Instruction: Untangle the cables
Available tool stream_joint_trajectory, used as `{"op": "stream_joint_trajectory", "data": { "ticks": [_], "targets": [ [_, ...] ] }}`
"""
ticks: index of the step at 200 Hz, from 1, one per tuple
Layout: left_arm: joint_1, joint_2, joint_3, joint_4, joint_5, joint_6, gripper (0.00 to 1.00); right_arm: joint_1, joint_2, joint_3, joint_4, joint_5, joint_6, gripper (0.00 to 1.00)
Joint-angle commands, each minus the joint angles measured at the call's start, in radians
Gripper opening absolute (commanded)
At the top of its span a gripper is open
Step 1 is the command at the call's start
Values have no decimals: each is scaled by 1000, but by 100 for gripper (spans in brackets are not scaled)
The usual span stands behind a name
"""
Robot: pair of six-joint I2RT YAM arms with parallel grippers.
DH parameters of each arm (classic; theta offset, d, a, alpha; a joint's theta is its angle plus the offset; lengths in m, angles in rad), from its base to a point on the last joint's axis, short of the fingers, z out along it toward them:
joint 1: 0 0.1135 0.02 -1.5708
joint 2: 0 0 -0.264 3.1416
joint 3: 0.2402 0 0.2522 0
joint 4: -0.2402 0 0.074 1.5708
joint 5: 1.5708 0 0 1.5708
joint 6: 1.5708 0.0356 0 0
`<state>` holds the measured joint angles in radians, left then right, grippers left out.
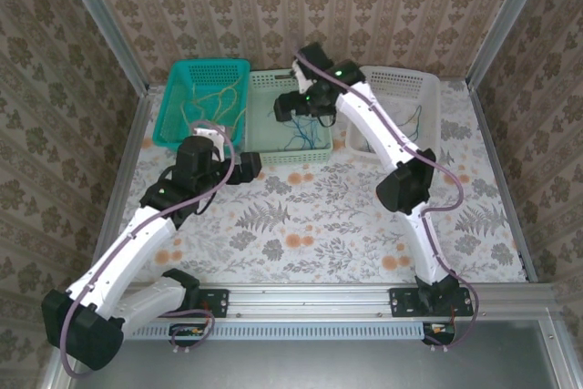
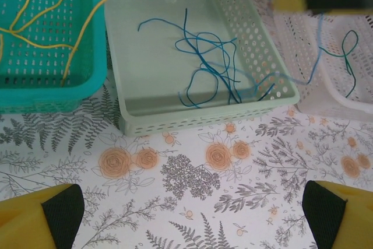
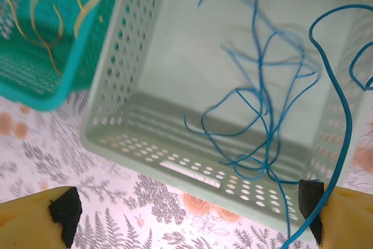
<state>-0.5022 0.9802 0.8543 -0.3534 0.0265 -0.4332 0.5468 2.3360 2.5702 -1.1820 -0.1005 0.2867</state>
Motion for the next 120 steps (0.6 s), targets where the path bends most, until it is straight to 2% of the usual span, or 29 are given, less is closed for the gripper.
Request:
{"op": "stream_joint_trajectory", "data": {
  "ticks": [1,26,66,88,120],
  "targets": [
    [8,-4,4,38,49,-41,100,25,58,13,-5,6,-19,99],
    [-7,15,-21,108,137,-49,96,28,91,30,30,-16,41,97],
    [-18,63,-7,125,157,-48,85,64,152,69,-72,146,-48,100],
    [-28,86,0,134,163,-45,81,49,137,28,-48,68,17,100],
    [-68,89,-10,164,151,-30,77,6,10,-169,182,-72,154,100]
  ]
}}
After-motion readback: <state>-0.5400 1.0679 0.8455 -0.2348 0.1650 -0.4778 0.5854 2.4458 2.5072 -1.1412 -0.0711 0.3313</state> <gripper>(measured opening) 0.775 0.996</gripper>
